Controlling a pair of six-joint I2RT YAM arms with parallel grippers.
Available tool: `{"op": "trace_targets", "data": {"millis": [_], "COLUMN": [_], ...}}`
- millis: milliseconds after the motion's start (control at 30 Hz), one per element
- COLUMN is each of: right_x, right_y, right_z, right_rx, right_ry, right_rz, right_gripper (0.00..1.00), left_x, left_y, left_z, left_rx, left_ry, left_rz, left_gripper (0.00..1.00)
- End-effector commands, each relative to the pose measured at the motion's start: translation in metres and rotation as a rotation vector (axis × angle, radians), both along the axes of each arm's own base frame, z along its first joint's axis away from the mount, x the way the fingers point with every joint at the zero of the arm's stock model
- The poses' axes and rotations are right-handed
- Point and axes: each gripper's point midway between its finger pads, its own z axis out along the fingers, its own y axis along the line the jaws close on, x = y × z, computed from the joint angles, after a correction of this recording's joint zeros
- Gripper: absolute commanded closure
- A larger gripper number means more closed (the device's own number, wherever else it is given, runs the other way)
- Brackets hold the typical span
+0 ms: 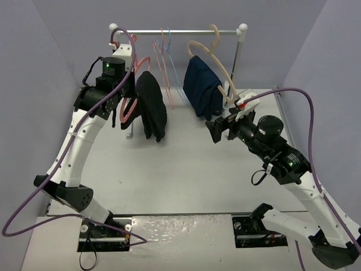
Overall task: Place the trousers on the hanger
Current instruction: Place the hanger at the clothesline.
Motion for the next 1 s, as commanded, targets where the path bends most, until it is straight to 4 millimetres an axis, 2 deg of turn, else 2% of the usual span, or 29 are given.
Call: {"op": "trace_targets", "data": {"millis": [0, 233, 300, 400, 567, 767, 933, 967], "right_x": [-0.005, -0.014, -0.016, -0.017, -0.021, -0.022, -0.022, -0.022], "right_y": [-0.020, -0.031, -0.034, -0.037, -0.043, -0.051, -0.052, -0.052], "right_z": [0.020, 0.011, 0.010, 0.006, 0.004, -0.003, -0.005, -0.004], "right_rx": [0.070, 0.083, 0.083, 0.082, 0.077, 0.057, 0.053, 0.053], "right_ry": [-0.058, -0.027, -0.023, -0.013, -0.006, 0.001, 0.006, 0.005], "right_rz": [-0.074, -0.104, -0.114, -0.125, -0.143, -0.174, -0.177, -0.180], "right_gripper": [0.00, 0.00, 0.00, 0.00, 0.00, 0.00, 0.00, 0.00], "left_x": [0.016, 0.041, 0.052, 0.067, 0.079, 0.080, 0.078, 0.078], "left_y": [0.000, 0.006, 0.007, 0.002, -0.006, -0.009, -0.007, -0.007], "left_z": [0.136, 0.147, 0.144, 0.128, 0.096, 0.068, 0.056, 0.054], "left_rx": [-0.165, -0.154, -0.149, -0.140, -0.145, -0.151, -0.153, -0.152], "left_ry": [-0.441, -0.479, -0.470, -0.431, -0.363, -0.306, -0.285, -0.280], "left_rz": [-0.026, -0.013, -0.012, -0.022, -0.039, -0.039, -0.028, -0.025], "left_gripper": [1.00, 1.00, 1.00, 1.00, 1.00, 1.00, 1.00, 0.97]}}
